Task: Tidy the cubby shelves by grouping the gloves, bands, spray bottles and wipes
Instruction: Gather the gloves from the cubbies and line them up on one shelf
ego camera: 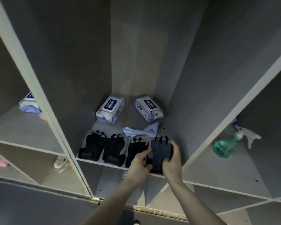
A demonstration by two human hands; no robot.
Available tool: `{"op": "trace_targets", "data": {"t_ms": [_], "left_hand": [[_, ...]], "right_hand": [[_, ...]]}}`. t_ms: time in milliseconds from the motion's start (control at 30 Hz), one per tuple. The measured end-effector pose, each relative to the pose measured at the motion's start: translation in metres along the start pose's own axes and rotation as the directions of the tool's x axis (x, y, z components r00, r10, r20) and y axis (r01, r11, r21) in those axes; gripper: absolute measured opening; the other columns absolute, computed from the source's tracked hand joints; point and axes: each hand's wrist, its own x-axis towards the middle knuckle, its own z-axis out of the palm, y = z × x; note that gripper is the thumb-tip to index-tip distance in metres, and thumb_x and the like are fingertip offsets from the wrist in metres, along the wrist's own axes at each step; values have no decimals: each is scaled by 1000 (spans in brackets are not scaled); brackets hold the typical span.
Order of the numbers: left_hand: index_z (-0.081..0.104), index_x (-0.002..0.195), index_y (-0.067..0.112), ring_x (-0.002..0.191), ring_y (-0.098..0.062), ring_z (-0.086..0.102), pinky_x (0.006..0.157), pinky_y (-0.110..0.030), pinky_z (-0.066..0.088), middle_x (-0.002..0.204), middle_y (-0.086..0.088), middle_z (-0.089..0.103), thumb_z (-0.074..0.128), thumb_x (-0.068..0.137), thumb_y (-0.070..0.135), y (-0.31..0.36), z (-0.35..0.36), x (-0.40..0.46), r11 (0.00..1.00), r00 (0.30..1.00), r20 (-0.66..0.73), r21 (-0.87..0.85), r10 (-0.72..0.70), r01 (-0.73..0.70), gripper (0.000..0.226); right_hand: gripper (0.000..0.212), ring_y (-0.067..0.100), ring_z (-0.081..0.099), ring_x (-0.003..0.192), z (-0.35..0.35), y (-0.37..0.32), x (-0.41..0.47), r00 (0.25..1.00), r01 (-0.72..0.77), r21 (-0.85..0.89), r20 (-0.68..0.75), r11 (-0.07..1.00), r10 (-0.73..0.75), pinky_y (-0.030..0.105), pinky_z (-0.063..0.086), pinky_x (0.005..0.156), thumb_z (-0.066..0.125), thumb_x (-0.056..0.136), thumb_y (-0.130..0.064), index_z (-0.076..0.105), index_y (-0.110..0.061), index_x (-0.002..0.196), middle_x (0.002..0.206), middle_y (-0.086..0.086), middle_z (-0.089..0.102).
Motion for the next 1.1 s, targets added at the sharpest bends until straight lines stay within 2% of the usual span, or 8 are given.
{"op": "trace_targets", "data": {"t_ms": [133, 300, 433, 567, 700, 833, 933, 1100], "left_hand": [[39, 144, 15, 127, -23, 50, 103, -40, 46, 140, -7, 46, 51, 90, -2, -9, -1, 31, 990, 992, 120, 139, -47, 30, 58], [63, 124, 13, 111, -20, 61, 90, -27, 49, 125, -3, 59, 48, 91, -2, -34, -40, 41, 847, 984, -59, 520, 167, -112, 39], [70, 116, 24, 117, -31, 60, 93, -53, 47, 125, -5, 65, 59, 89, 22, -53, -78, 39, 465, 913, 25, 855, 408, -232, 29], [11, 148, 48, 149, -24, -9, 111, -61, -12, 157, 10, -14, -5, 79, 73, -81, -87, 37, 282, 984, 175, 947, -45, -156, 76], [10, 149, 47, 149, -24, -7, 112, -62, -4, 158, 12, -10, -20, 74, 67, -87, -83, 39, 279, 990, 136, 953, -37, -121, 83], [50, 137, 38, 137, -28, 40, 101, -66, 35, 151, 4, 39, -16, 88, 61, -76, -86, 30, 239, 996, 88, 967, -5, -84, 85], [29, 148, 38, 148, -29, 14, 111, -65, 14, 160, 2, 14, -20, 77, 72, -75, -83, 32, 209, 993, 119, 971, -11, -114, 93], [46, 142, 29, 140, -30, 36, 104, -65, 29, 153, -6, 34, 28, 84, 66, -54, -70, 36, 114, 972, 233, 967, -40, -227, 71]], "right_hand": [[69, 23, 32, 138, 9, 19, 23, 999, -36, -210, 21, 977, 42, 27, 30, 107, 42, 88, 8, 24, -16, 150, 153, 8, 28], [72, 22, 10, 147, 30, 44, 25, 981, 192, -672, 153, 715, -120, 32, 14, 121, 44, 88, -8, 15, -18, 153, 161, 1, 13], [55, 18, -9, 149, 39, 56, 35, 909, 389, -716, 401, 579, -114, 35, -4, 120, 23, 103, -30, 3, -30, 154, 163, -5, -6], [54, 20, -15, 149, 33, 79, 34, 874, 347, -766, 474, 541, 111, 39, -3, 120, 11, 103, -45, -1, -30, 154, 162, -3, -13], [57, 25, -12, 149, 32, 90, 23, 920, 292, -841, 378, 455, 109, 36, -6, 120, 10, 103, -45, -4, -24, 154, 162, 9, -13], [59, 31, 2, 149, 40, 75, 24, 941, 248, -888, 316, 387, 122, 46, -3, 120, 20, 101, -40, 7, -18, 154, 161, 19, 4], [61, 33, 15, 147, 44, 62, 29, 953, 285, -894, 304, 347, 1, 54, -10, 118, 28, 96, -41, 24, -15, 151, 156, 18, 26], [58, 29, -16, 148, 42, 75, 36, 891, 384, -813, 451, 438, 54, 46, -7, 119, 12, 102, -45, -9, -27, 153, 162, 0, -16]]}}
